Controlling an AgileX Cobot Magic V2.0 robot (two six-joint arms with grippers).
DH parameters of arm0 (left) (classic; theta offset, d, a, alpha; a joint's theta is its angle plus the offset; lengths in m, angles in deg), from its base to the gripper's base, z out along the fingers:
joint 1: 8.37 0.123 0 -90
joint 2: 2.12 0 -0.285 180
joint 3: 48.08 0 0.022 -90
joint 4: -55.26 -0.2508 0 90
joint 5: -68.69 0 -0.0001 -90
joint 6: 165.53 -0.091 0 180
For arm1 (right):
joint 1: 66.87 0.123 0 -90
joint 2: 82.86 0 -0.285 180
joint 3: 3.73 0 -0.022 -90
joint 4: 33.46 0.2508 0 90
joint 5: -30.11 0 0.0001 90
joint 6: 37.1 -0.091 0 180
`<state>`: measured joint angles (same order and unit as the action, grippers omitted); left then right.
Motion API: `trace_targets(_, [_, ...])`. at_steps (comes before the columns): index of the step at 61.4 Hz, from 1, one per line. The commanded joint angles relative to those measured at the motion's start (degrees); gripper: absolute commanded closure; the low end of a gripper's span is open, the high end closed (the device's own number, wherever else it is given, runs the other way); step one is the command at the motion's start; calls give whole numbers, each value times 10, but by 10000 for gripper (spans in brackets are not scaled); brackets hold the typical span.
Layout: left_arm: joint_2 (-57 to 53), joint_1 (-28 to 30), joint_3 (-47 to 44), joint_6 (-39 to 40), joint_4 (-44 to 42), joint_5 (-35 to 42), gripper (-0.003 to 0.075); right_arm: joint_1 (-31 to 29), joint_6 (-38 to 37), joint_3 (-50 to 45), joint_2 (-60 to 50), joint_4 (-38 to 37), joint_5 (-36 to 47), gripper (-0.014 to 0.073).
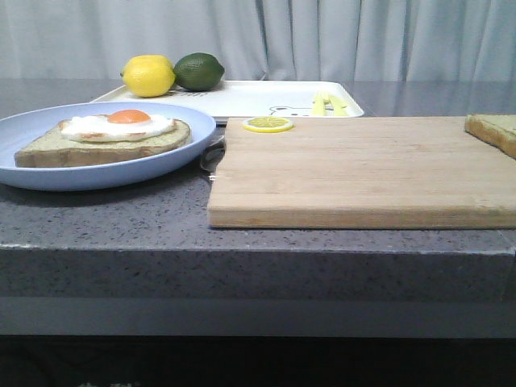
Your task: Place bread and move sandwich to tray
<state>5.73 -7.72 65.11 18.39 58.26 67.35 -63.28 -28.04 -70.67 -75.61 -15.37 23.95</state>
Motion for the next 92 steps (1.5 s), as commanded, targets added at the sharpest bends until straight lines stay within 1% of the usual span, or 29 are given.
trace_targets(1, [30,0,72,7,0,-9,739,-3,1,74,27,2,-15,654])
trace_targets(6, [90,0,122,7,-11,-77,739,-3,1,129,82,1,-78,654])
trace_targets(10, [142,0,152,7,-16,-101,739,-3,1,162,136,0,-112,654])
trace_targets(21, [296,0,193,7,-16,-90,739,-3,1,225,268,0,-128,654])
trace_targets(32, [332,-1,195,7,-16,-76,738,-3,1,230,300,0,-110,650])
trace_targets(35, [332,-1,195,7,-16,-74,736,-3,1,230,300,0,-108,629])
trace_targets(37, [332,-1,195,7,-17,-73,723,-3,1,230,300,0,-108,600])
trace_targets(39, [332,-1,195,7,-22,-72,690,-3,1,230,300,0,-108,559])
trace_targets(40, [332,-1,195,7,-25,-72,613,-3,1,230,300,0,-108,483])
trace_targets(41, [332,-1,195,7,-25,-72,585,-3,1,230,300,0,-108,459])
trace_targets(43, [332,-1,195,7,-25,-72,505,-3,1,230,300,0,-108,391])
trace_targets(44, [332,-1,195,7,-25,-72,452,-3,1,230,300,0,-108,345])
trace_targets(45, [332,-1,195,7,-25,-72,415,-3,1,230,300,0,-108,297])
trace_targets(46, [332,-1,195,7,-25,-72,377,-3,1,230,300,0,-108,280])
trace_targets(47, [332,-1,195,7,-25,-72,319,-3,1,230,300,0,-108,211])
trace_targets(48, [332,-1,195,7,-25,-72,282,-3,1,230,300,0,-108,193])
trace_targets(49, [332,-1,195,7,-25,-72,230,-3,1,230,300,0,-108,141])
trace_targets(51, [332,-1,195,7,-25,-72,158,-3,1,230,300,0,-107,60])
trace_targets(54, [332,-1,195,7,-25,-71,88,-3,1,230,300,0,-104,-38])
trace_targets(56, [332,-1,195,7,-25,-71,66,-3,1,230,300,0,-103,-76])
trace_targets(58, [332,-1,195,7,-25,-71,55,-3,1,230,300,0,-102,-61])
trace_targets(61, [332,-1,195,7,-25,-71,61,-3,1,230,300,0,-103,-46])
trace_targets(68, [332,-1,195,7,-25,-71,62,-3,1,234,311,-1,-106,-46])
trace_targets(76, [332,-1,195,7,-25,-70,62,-18,0,275,381,-3,-122,-46])
trace_targets(82, [332,-1,195,7,-25,-70,62,-66,-2,334,456,-3,-155,-46])
trace_targets(86, [332,-1,195,7,-25,-70,62,-110,-7,381,512,-3,-195,-46])
trace_targets(92, [332,-1,195,7,-25,-70,62,-157,-9,445,589,-3,-250,-46])
